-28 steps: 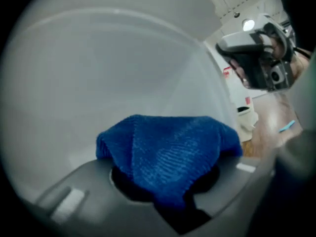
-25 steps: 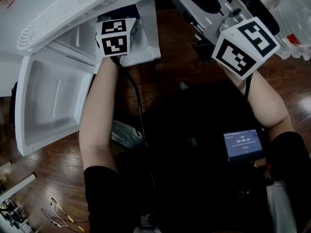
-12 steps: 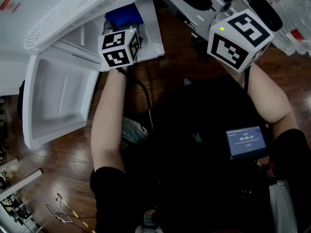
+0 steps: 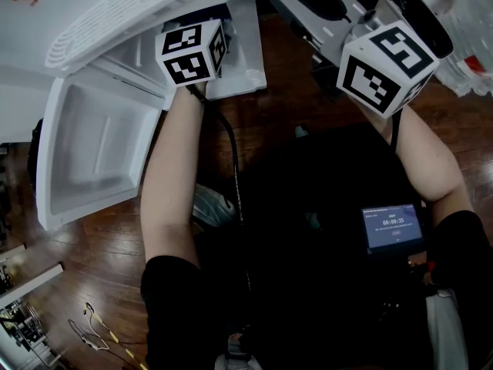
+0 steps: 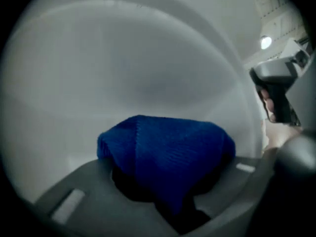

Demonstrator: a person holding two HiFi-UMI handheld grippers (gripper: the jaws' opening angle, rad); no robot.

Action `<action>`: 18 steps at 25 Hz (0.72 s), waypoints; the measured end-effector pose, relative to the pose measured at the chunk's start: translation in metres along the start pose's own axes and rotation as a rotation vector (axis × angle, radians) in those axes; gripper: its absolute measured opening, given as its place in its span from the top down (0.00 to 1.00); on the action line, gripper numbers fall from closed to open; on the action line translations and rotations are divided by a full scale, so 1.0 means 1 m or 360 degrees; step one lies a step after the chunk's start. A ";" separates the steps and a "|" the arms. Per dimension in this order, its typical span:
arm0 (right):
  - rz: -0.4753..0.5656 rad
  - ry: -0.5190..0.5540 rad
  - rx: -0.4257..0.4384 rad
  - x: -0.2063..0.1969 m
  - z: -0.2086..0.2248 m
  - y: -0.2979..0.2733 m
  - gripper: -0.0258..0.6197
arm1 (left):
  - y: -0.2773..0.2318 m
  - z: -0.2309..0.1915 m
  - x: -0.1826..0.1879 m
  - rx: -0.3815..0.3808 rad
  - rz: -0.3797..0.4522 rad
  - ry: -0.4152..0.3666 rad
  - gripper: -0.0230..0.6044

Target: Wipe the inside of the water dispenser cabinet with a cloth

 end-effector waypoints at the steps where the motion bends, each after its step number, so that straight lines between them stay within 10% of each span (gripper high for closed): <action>1: -0.0005 0.0008 0.0008 -0.001 -0.001 0.000 0.95 | -0.006 -0.007 0.004 0.0006 -0.0004 -0.0007 0.79; 13: -0.0003 0.0018 0.0030 0.001 0.000 0.000 0.95 | 0.052 0.036 -0.034 -0.0121 -0.0054 -0.0007 0.79; 18: -0.0001 -0.0008 0.0007 0.000 0.006 -0.001 0.95 | 0.106 -0.015 -0.088 0.0439 -0.0279 0.0172 0.78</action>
Point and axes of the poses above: the fingertips, and each gripper's own axes: y backward along the fingers, z to its right, x out of its top, the point moved 7 cm from there along y, backward along the fingers, and after that the axes turned 14 degrees about -x, right-handed, at the moved point
